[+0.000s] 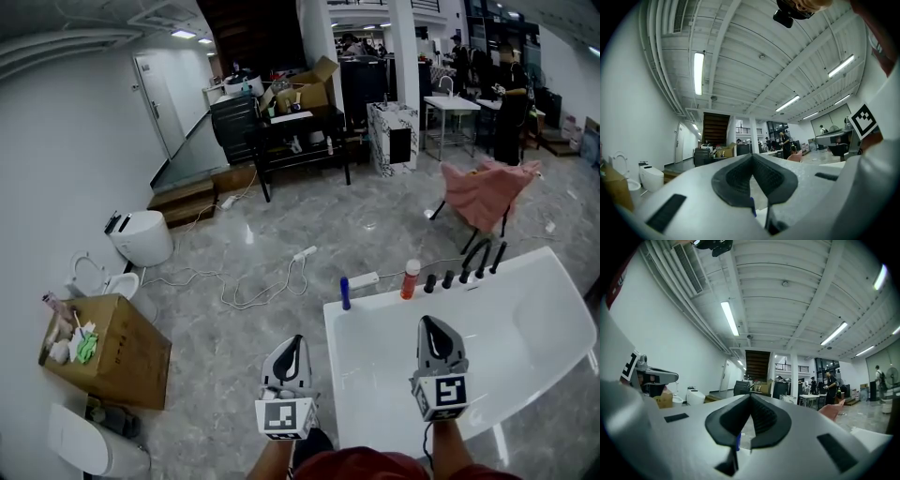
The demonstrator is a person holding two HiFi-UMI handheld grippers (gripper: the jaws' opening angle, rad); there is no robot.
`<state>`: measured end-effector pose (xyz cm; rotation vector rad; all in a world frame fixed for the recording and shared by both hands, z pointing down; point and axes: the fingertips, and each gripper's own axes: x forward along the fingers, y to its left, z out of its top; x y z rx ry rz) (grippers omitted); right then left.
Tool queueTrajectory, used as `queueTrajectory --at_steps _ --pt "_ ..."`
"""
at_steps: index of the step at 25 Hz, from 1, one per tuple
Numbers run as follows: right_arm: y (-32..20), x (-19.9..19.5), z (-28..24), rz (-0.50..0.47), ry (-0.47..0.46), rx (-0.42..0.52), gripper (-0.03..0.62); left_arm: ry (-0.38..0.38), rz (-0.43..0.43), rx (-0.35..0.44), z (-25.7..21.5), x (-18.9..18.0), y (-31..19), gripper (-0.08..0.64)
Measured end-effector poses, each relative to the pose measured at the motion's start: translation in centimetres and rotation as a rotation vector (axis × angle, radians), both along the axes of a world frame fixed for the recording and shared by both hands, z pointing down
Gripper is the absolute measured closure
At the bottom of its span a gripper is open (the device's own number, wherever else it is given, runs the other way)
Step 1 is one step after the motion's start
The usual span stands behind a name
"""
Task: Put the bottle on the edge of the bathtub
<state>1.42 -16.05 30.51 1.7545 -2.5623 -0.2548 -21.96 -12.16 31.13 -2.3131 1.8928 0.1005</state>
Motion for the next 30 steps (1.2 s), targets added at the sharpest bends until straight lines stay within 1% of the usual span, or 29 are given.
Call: queueTrajectory --at_steps 11,30 --pt "-0.9 1.0 0.9 0.000 -0.002 -0.010 0.594 -0.003 -0.003 -0.001 0.7 1.1 -1.0 0.555" --pt "-1.6 0.3 1.2 -0.020 0.001 -0.021 0.594 0.004 -0.028 -0.023 1.0 0.5 -1.2 0.555"
